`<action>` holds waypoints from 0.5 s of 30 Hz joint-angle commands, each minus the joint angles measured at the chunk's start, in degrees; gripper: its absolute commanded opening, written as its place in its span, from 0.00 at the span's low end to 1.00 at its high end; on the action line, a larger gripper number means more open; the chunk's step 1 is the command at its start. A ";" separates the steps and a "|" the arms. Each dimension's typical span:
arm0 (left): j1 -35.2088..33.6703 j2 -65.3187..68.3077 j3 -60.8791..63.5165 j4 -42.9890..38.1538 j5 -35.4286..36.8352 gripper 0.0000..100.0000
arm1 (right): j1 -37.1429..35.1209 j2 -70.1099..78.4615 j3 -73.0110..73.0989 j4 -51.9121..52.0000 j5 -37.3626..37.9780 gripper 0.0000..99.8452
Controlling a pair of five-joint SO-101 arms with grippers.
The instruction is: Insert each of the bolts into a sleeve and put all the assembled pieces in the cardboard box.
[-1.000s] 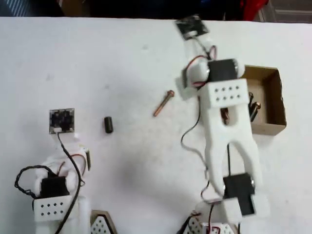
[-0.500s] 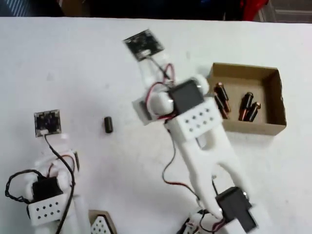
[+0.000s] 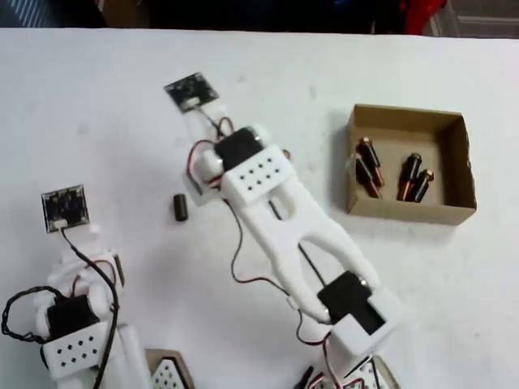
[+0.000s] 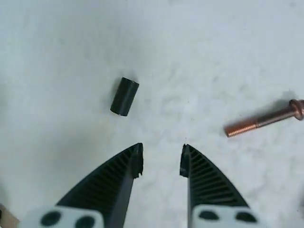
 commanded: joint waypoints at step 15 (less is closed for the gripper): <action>-6.29 -0.75 -0.97 -7.65 -0.44 0.02 | -4.09 14.55 -26.29 7.43 -4.84 0.12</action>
